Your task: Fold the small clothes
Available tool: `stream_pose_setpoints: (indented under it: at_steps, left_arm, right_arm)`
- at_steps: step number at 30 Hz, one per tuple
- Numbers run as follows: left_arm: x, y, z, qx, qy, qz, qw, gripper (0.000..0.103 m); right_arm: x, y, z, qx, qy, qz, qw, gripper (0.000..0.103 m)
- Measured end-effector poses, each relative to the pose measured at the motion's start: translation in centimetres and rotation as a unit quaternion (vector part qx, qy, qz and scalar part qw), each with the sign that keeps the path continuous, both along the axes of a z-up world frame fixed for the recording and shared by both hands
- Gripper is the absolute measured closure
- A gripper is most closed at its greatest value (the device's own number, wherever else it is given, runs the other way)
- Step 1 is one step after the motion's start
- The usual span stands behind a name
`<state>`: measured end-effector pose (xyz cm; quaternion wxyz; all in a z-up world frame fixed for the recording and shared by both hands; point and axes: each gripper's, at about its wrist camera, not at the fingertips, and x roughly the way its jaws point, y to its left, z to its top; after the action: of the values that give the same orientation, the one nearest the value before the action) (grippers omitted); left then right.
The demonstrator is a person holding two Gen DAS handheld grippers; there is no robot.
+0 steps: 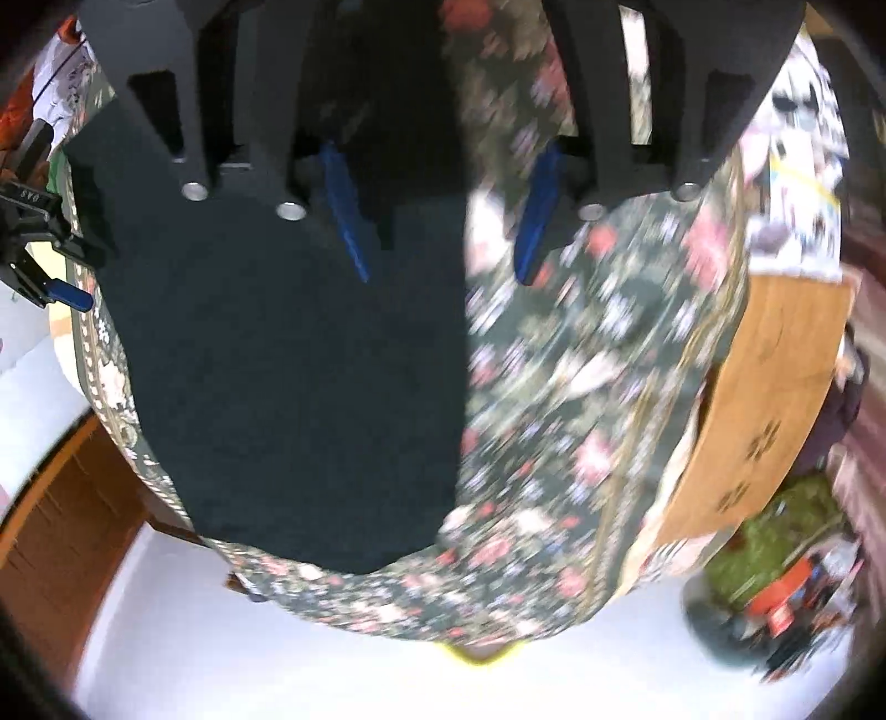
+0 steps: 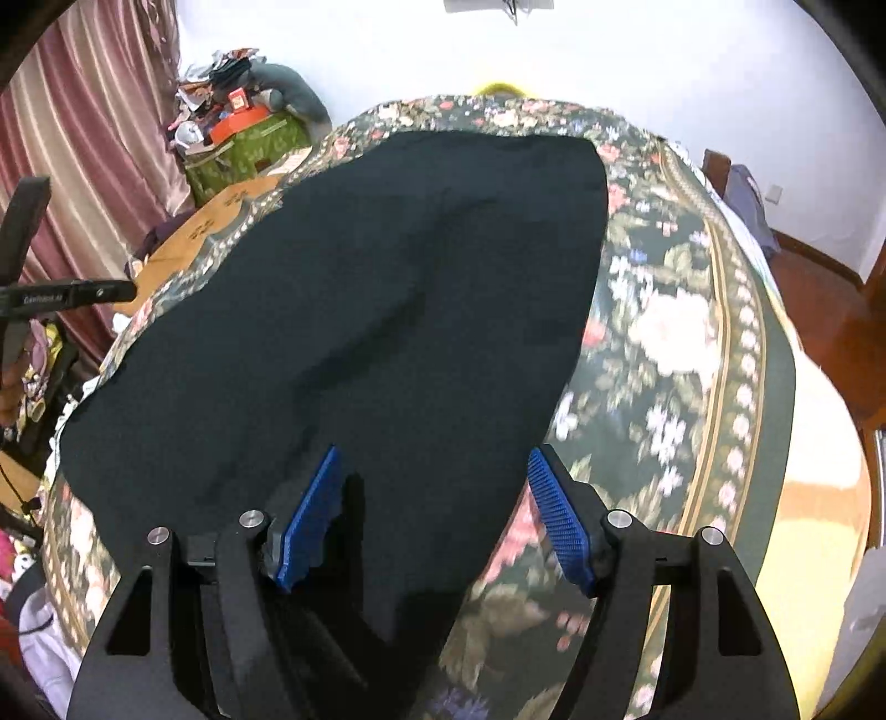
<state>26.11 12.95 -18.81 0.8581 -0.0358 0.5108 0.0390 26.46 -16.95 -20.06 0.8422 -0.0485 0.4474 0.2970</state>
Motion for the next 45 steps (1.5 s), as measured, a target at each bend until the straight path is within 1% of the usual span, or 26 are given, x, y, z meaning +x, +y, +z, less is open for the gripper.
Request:
stream_pose_setpoints:
  at_steps: [2,3,5,7,8,9,10,11,12,14,16,19,22,26,29,31,34,38,40,42,43,44,45]
  left_arm:
    - [2.7,-1.5,-0.8,0.006,-0.003,-0.023,0.9997,0.040]
    - [3.5,-1.9,-1.2,0.008,0.000,-0.027,0.9996,0.040]
    - [5.9,-2.4,-2.9,0.014,0.014,-0.023,0.9995,0.040]
    - [7.1,-2.1,-4.7,0.021,0.028,-0.011,0.9993,0.039]
    - [7.5,-1.6,-5.5,0.018,0.032,-0.004,0.9993,0.034]
    - [7.3,-0.6,-6.0,0.004,0.029,0.004,0.9996,0.025]
    - [7.1,0.1,-6.1,-0.009,0.025,0.012,0.9996,0.021]
    - [6.9,0.8,-6.2,-0.020,0.023,0.021,0.9993,0.020]
    - [6.4,1.9,-6.2,-0.027,0.024,0.036,0.9987,0.020]
    - [5.4,3.2,-6.1,-0.002,0.032,0.060,0.9977,0.021]
    - [3.8,4.4,-5.8,0.016,0.041,0.071,0.9965,0.021]
    - [0.8,5.8,-5.0,0.008,0.045,0.076,0.9960,0.021]
    - [-2.4,6.1,-3.5,0.002,0.035,0.075,0.9966,0.021]
    - [-5.8,5.0,-1.8,-0.030,0.021,0.064,0.9973,0.021]
    - [-7.4,3.5,-1.1,-0.059,0.016,0.046,0.9971,0.020]
    - [-8.0,2.3,-1.2,-0.074,0.019,0.033,0.9966,0.019]
    - [-8.3,0.6,-2.0,-0.094,0.036,0.011,0.9949,0.019]
    - [-8.3,-1.5,-3.8,-0.110,0.067,-0.006,0.9917,0.018]
    - [-8.3,-2.2,-4.0,-0.107,0.056,-0.008,0.9927,0.018]
    - [-8.0,-2.7,-3.9,-0.112,0.050,-0.028,0.9920,0.020]
    - [-7.9,-3.0,-3.8,-0.117,0.045,-0.036,0.9915,0.021]
    - [-7.7,-3.3,-3.8,-0.124,0.040,-0.043,0.9905,0.024]
    - [-7.4,-3.8,-3.8,-0.133,0.033,-0.053,0.9891,0.031]
  right_arm:
    - [0.7,0.2,-0.3,0.006,0.001,-0.001,1.000,0.037]
    - [0.6,0.3,-0.4,0.007,0.003,-0.001,1.000,0.037]
    - [0.9,0.5,-1.0,0.004,0.005,0.000,1.000,0.037]
    - [0.8,0.5,-1.6,-0.004,0.009,0.003,1.000,0.037]
    - [0.8,0.4,-1.9,-0.009,0.011,0.004,1.000,0.037]
    - [0.8,0.3,-2.2,-0.012,0.014,0.003,1.000,0.037]
    - [0.8,0.0,-2.4,-0.012,0.016,0.001,1.000,0.037]
    - [0.8,-0.4,-2.5,-0.009,0.020,-0.003,1.000,0.036]
    - [0.8,-1.0,-2.6,-0.006,0.024,-0.011,1.000,0.035]
    - [0.8,-2.1,-2.5,-0.004,0.030,-0.027,0.999,0.035]
    - [0.5,-3.0,-2.2,-0.002,0.034,-0.040,0.999,0.035]
    - [-0.5,-4.2,-1.3,0.006,0.036,-0.050,0.998,0.035]
    - [-1.6,-4.8,-0.3,0.004,0.029,-0.050,0.998,0.035]
    - [-3.3,-5.0,1.5,0.006,0.016,-0.042,0.999,0.035]
    - [-4.6,-5.1,2.3,0.020,0.009,-0.038,0.999,0.028]
    - [-5.4,-4.8,2.4,0.028,0.010,-0.033,0.999,0.026]
    - [-5.9,-4.1,1.5,0.030,0.028,-0.024,0.999,0.026]
    - [-5.5,-3.2,-0.9,0.036,0.082,-0.017,0.996,0.026]
    - [-5.4,-2.9,-2.2,0.041,0.108,-0.016,0.993,0.026]
    - [-5.2,-2.9,-2.6,0.057,0.114,-0.021,0.992,0.023]
    - [-5.1,-2.7,-2.6,0.060,0.113,-0.019,0.992,0.026]
    - [-5.0,-2.6,-2.5,0.063,0.112,-0.014,0.992,0.027]
    - [-4.9,-2.3,-2.4,0.067,0.109,-0.008,0.992,0.031]
